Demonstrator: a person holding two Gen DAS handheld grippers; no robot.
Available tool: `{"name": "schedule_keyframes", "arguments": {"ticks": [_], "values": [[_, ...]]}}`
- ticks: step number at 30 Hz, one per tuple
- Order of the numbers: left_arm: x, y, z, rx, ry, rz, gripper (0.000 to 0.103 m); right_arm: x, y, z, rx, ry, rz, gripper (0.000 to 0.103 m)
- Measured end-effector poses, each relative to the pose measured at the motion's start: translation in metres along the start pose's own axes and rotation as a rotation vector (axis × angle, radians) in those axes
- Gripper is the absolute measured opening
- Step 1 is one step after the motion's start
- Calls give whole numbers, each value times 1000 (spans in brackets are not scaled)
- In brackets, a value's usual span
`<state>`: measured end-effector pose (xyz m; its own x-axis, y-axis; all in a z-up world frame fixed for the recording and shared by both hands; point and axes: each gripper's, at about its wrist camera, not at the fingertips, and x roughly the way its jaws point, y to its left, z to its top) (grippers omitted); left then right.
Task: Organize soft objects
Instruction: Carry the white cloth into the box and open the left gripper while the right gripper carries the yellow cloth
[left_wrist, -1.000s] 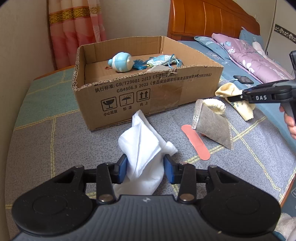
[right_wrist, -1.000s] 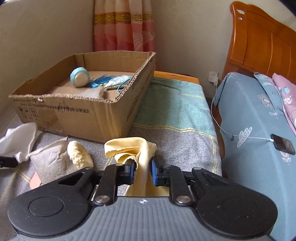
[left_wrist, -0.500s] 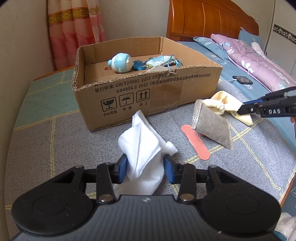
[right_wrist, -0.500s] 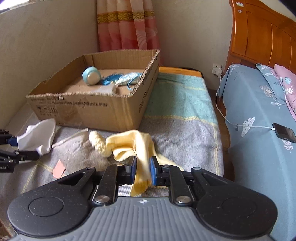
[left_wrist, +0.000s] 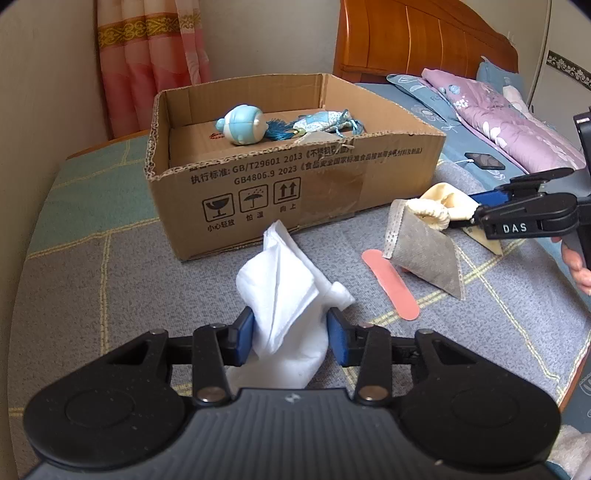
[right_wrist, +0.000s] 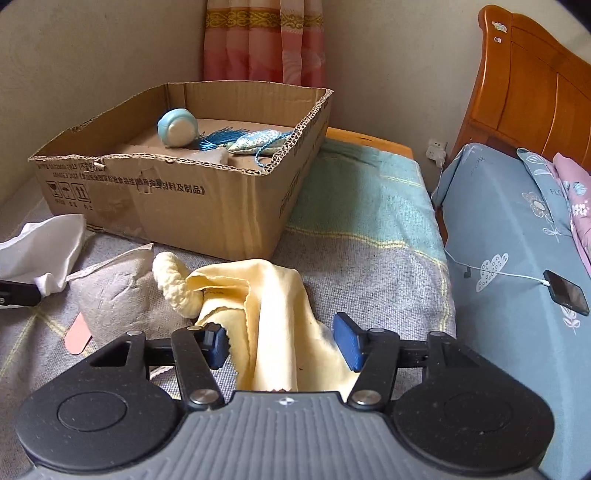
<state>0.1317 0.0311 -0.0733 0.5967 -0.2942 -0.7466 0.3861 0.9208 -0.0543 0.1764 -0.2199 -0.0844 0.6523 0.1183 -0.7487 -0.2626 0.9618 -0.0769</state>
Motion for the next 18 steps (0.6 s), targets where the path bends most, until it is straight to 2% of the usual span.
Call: {"name": "schedule_keyframes", "arguments": {"ticks": [1, 4, 18], "values": [[-1, 0, 0, 2, -1, 1, 40, -1, 0, 0, 5, 1, -4, 37], [-3, -1, 0, 4, -4, 0, 37, -7, -4, 0, 33, -2, 7, 13], [-39, -10, 5, 53, -33, -7, 35, -60, -1, 7, 11, -92, 29, 10]]}}
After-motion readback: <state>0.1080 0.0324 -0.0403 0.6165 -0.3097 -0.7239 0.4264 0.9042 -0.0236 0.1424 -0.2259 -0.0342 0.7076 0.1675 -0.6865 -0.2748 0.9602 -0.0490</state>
